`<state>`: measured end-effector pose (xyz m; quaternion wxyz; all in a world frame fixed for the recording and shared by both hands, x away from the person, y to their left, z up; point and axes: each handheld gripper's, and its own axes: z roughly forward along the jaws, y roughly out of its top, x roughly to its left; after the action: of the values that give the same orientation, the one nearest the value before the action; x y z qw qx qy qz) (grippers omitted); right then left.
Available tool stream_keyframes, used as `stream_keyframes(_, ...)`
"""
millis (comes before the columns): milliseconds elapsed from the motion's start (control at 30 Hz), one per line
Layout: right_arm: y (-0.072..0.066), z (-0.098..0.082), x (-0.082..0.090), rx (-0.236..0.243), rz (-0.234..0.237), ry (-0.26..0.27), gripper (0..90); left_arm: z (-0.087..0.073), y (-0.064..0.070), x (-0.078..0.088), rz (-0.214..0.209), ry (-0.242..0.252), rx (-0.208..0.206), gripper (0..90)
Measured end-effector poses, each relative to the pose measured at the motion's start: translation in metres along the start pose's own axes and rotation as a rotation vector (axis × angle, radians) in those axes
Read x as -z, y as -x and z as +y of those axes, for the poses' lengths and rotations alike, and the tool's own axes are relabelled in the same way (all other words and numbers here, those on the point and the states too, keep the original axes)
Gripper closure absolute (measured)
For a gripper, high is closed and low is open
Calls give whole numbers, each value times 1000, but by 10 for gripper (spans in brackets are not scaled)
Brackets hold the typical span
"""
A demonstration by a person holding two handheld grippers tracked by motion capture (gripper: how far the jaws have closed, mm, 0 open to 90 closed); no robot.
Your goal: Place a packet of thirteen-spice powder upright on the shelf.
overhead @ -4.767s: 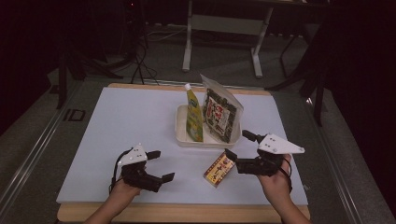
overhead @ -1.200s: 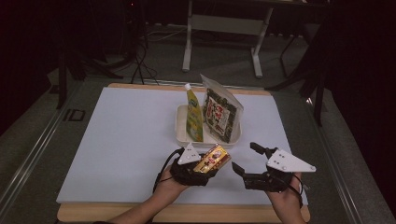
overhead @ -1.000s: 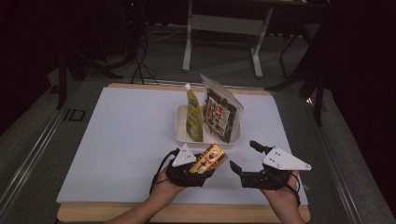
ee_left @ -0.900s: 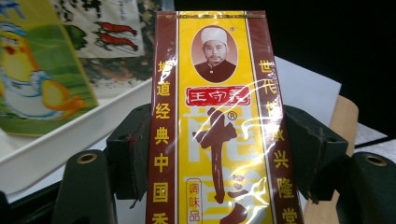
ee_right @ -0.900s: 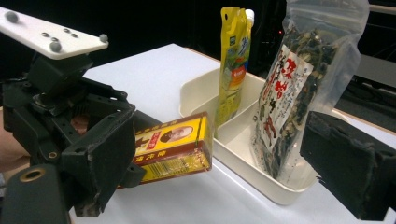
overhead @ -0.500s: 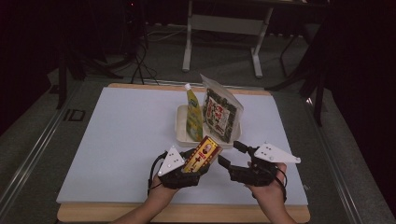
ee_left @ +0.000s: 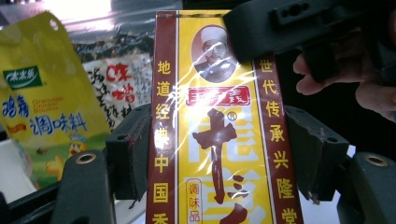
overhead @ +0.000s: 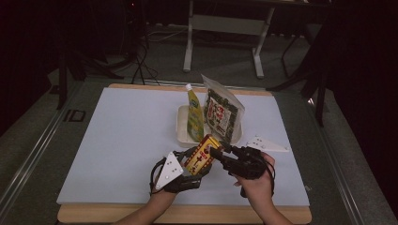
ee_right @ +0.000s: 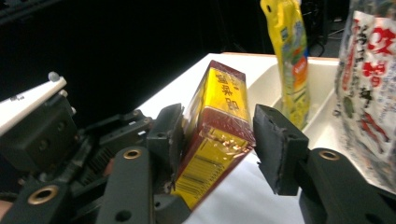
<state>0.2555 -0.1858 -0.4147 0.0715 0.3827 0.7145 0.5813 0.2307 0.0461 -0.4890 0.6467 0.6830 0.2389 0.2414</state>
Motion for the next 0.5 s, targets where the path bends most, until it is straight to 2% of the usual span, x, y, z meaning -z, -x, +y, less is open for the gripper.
stream_keyframes(67,-1,1,-1,-41,15,-3,600,-1,1,0,2,13,-9,312)
stream_keyframes(167,-1,1,-2,-85,19,-3,640,-1,2,-2,12,1,-8,310)
stream_keyframes(300,-5,2,-1,-114,23,1,673,0,4,-6,7,-31,3,287)
stream_keyframes(333,-6,2,-1,-103,17,3,674,1,4,-7,0,-37,12,273)
stream_keyframes(400,-9,2,-1,-85,5,5,675,2,5,-8,10,-42,4,258)
stream_keyframes(433,-11,3,-2,-67,-6,9,675,3,5,-9,7,-50,14,228)
stream_keyframes(500,-12,4,-2,-56,-11,9,676,4,6,-11,25,-66,22,160)
